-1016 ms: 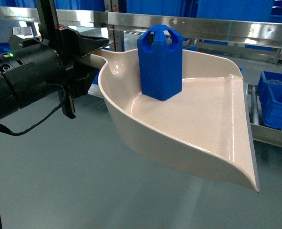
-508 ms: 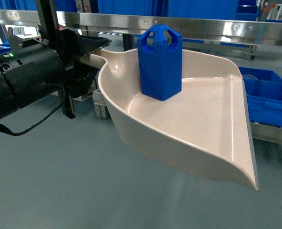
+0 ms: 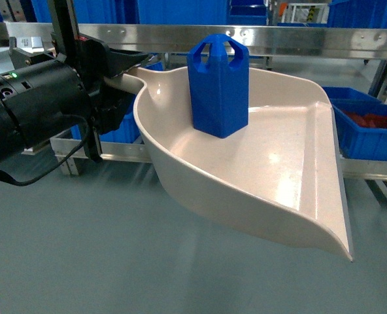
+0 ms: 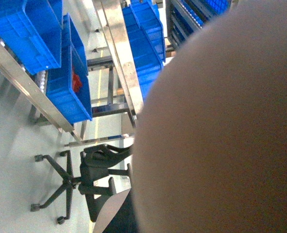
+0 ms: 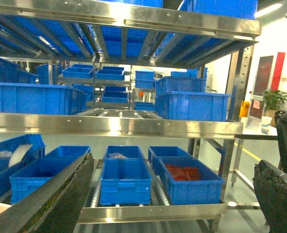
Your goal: Place part in tray to right shelf
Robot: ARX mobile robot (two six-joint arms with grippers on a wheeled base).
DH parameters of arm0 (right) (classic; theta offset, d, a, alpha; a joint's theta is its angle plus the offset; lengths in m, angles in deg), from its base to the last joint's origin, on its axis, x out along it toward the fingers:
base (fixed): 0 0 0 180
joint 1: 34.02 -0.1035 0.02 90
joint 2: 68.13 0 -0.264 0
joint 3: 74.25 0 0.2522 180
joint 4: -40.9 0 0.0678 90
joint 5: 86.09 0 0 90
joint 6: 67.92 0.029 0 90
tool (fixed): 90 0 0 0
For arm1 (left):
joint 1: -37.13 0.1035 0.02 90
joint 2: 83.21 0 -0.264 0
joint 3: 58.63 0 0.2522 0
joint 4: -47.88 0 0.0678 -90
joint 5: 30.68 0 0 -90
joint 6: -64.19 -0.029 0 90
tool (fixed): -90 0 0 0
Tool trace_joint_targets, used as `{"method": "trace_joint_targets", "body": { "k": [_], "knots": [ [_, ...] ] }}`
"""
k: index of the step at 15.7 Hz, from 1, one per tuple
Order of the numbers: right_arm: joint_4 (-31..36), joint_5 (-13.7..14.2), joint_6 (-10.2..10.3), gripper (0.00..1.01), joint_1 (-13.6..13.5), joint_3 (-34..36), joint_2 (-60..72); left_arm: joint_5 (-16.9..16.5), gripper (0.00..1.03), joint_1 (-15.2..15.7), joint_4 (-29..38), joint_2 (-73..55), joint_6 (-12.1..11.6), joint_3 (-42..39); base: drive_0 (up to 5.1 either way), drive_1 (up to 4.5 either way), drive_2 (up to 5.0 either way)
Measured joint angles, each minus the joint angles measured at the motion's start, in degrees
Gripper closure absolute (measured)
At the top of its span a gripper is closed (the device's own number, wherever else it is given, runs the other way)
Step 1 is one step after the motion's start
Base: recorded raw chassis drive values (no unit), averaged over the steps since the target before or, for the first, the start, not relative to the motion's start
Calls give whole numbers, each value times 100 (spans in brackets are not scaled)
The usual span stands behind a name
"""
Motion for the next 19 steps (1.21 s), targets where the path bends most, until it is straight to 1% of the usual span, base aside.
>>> {"method": "trace_joint_targets", "body": {
  "k": [7, 13, 19],
  "knots": [
    [4, 2, 0, 3, 0, 0, -2, 4, 90, 4, 0, 0, 0, 0, -150, -150, -150],
    [0, 20, 0, 3, 2, 0, 0, -42, 90, -59, 4, 0, 0, 0, -150, -150, -150],
    [0, 20, 0, 3, 2, 0, 0, 22, 90, 22, 0, 0, -2, 0, -150, -150, -150]
  ]
}}
